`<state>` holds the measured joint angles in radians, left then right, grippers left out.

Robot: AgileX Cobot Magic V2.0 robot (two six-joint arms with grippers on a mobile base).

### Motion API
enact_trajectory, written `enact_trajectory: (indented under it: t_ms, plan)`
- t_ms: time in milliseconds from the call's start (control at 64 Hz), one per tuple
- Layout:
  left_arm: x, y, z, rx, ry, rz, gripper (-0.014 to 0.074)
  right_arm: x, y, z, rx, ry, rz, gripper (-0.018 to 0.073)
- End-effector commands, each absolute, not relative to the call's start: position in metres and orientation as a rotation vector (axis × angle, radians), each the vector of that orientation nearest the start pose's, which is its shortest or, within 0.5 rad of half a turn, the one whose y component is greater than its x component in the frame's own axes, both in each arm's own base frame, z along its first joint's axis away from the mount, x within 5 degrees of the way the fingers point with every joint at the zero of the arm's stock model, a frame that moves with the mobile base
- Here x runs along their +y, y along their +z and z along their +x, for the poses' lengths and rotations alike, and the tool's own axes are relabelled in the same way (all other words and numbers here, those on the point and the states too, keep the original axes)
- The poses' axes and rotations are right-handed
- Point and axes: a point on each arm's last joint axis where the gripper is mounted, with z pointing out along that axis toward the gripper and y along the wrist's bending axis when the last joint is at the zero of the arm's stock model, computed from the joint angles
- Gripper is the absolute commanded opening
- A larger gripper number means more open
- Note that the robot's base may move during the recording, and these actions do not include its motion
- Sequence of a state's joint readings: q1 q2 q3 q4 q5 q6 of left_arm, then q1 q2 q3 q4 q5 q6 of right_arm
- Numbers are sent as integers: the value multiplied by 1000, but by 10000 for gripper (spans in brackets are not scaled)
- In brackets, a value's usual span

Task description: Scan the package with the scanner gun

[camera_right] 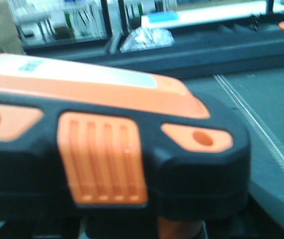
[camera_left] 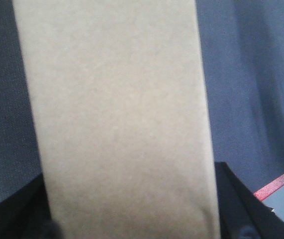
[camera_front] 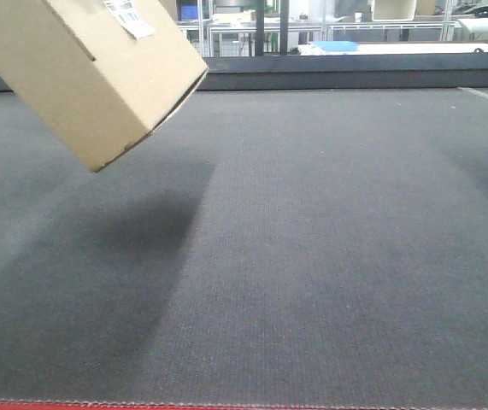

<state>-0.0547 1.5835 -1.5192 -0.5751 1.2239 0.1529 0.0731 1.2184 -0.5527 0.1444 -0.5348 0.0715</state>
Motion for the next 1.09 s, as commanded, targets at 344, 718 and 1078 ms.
enact_trajectory:
  t_ms: [344,718,1078]
  plan:
    - [-66,367,318,2623,-786,153,-111,17,255,266,1438,191,89,-162]
    - [-66,367,318,2623,-786,153,-111,14,217,286,1470,143,124,-162]
    - [-66,367,318,2623,-786,153,-111,9,196,292,1540,99,182,-162]
